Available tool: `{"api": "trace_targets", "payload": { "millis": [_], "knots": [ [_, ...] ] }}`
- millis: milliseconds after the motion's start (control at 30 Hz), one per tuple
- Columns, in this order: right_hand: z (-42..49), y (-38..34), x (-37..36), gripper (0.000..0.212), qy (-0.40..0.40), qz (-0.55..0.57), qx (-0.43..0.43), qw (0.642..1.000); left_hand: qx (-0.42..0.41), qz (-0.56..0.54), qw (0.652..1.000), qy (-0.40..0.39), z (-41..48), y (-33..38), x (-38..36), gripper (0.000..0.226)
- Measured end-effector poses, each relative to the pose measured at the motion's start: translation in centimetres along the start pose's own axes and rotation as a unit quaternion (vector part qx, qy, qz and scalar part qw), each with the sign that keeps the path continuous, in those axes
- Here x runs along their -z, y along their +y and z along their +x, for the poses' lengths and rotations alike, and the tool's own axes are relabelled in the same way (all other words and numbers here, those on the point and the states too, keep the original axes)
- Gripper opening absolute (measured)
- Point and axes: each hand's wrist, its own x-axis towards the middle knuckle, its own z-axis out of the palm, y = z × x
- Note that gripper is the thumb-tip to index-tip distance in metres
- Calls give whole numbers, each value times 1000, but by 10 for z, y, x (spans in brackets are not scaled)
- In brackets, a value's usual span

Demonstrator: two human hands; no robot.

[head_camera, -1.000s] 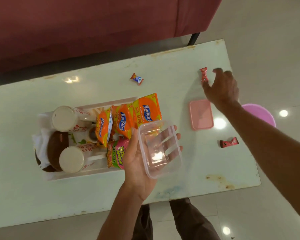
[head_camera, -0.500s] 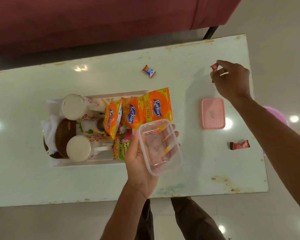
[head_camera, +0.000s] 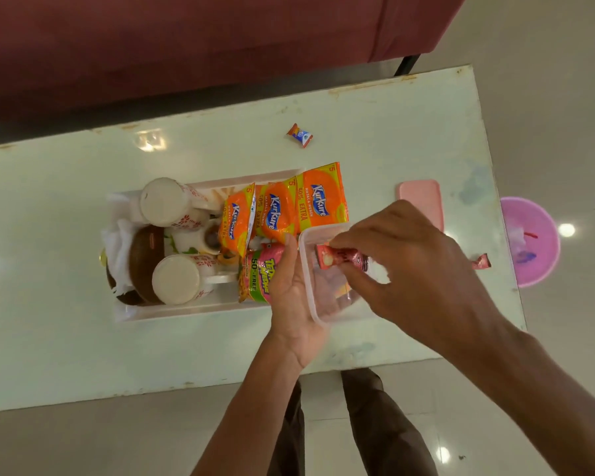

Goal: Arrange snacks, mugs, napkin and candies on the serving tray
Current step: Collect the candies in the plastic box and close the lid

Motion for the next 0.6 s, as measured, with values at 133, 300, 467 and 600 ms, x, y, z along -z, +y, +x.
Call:
{"api": "trace_targets", "payload": {
  "millis": [133, 300, 467, 600],
  "knots": [
    [-2, -11, -23, 20, -27, -98, 9, 995, 11, 15, 1000, -15, -5, 1, 14, 53],
    [-3, -30, -35, 21, -70, -108, -26, 991, 23, 33, 998, -45, -14, 3, 25, 50],
    [-22, -15, -8, 24, 108, 69, -155, 980, 52, 12, 996, -74, -26, 13, 29, 63],
    [-48, 51, 14, 16, 153, -13, -240, 959, 66, 6, 994, -84, -33, 9, 27, 78]
  ]
}}
